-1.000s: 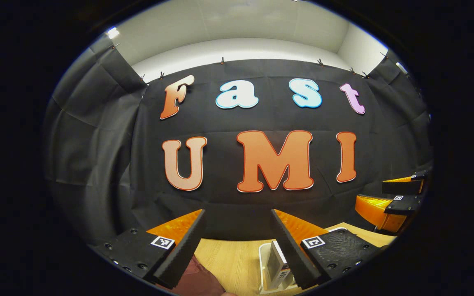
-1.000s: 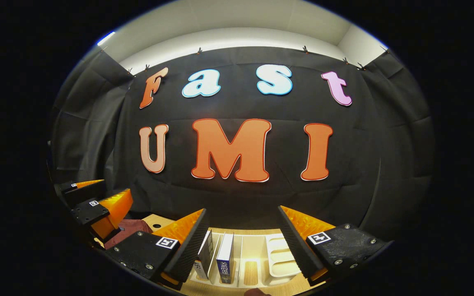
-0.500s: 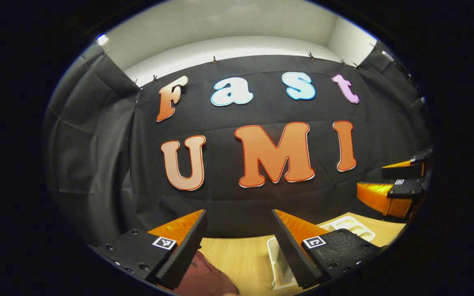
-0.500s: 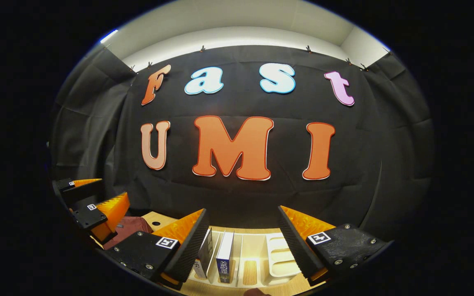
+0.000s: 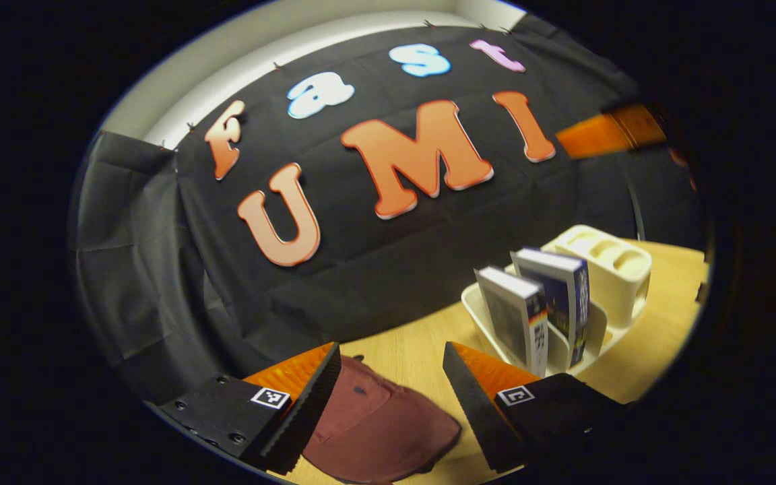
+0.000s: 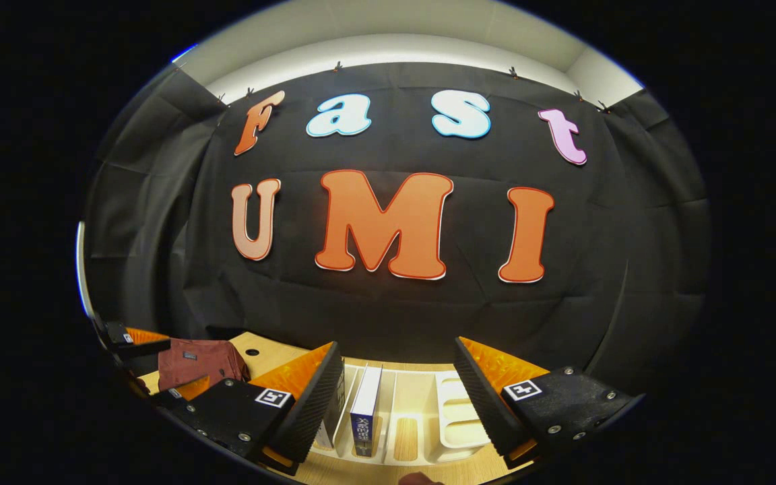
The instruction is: Open the schoolbag, grab two books from the bookshelf and put them into the schoolbag.
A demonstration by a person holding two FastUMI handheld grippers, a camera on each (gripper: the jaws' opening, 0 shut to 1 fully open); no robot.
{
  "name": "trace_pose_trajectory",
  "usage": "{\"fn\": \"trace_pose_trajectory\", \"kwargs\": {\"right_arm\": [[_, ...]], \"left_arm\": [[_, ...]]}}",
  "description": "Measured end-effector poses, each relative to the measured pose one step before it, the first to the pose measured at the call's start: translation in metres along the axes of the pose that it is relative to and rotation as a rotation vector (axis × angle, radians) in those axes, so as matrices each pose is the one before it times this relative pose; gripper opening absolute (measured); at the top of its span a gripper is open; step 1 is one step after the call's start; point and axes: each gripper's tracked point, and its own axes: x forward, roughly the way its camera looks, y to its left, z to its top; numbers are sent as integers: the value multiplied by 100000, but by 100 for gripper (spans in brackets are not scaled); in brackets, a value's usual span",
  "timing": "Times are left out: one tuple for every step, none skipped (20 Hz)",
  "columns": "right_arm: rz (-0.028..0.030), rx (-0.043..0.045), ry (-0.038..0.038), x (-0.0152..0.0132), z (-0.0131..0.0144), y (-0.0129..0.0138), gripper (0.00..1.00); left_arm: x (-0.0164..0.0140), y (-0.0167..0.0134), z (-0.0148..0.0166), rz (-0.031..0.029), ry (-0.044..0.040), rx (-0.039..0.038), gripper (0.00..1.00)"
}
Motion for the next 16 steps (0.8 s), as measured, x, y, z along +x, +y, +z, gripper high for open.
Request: {"fn": "trace_pose_trajectory", "kwargs": {"right_arm": [[-448,-188,411,14,-151,-140,98],[-340,-169,230,73,-236,-88,98],[-670,-265,207,9,-107,-212,98],[-271,-141,357,64,-183,-69,98],[-415,-162,167,-16,-76,-120,98],[-365,-206,298,40,-177,-124,98],[-235,-197,428,27,-224,-69,98],[-473,-209,109,4,-157,-118,98],[-360,-133,443,112,-122,-132,98],[-413,-24,471,57,-195,-127,98],[-175,128,520,35,-232,-52,98],[-249,140,529,62,-106,-15,98],[-43,133,19,-20,-66,-83,98],[-392,-157,146,88,-108,-59,99],[-271,-171,-73,58,-1,-83,98],[-44,-106,81,-2,-23,19,98]], "left_arm": [[-216,-416,-1567,-1229,3987,4492,95],[-35,-576,-1468,-1235,4127,5172,96],[-242,-654,-1820,-1373,5909,5166,95],[-277,-466,-1898,-1626,5603,4808,96],[-108,-250,-1018,-1423,2735,3398,97],[337,-289,-1053,-1184,2631,2361,98],[496,-288,-886,-753,3100,2021,97],[281,-329,-872,-1121,3526,2023,97],[82,-39,-733,-299,2486,1942,97],[80,-124,-360,-248,1635,1988,97],[153,-58,-600,-194,2324,2374,97],[308,155,-476,40,1324,2048,97],[259,1,-614,-474,2377,1817,97],[-34,172,-580,-82,2108,1864,97],[-145,289,-477,1019,2017,1955,97],[23,160,-475,898,1607,1706,97]]}}
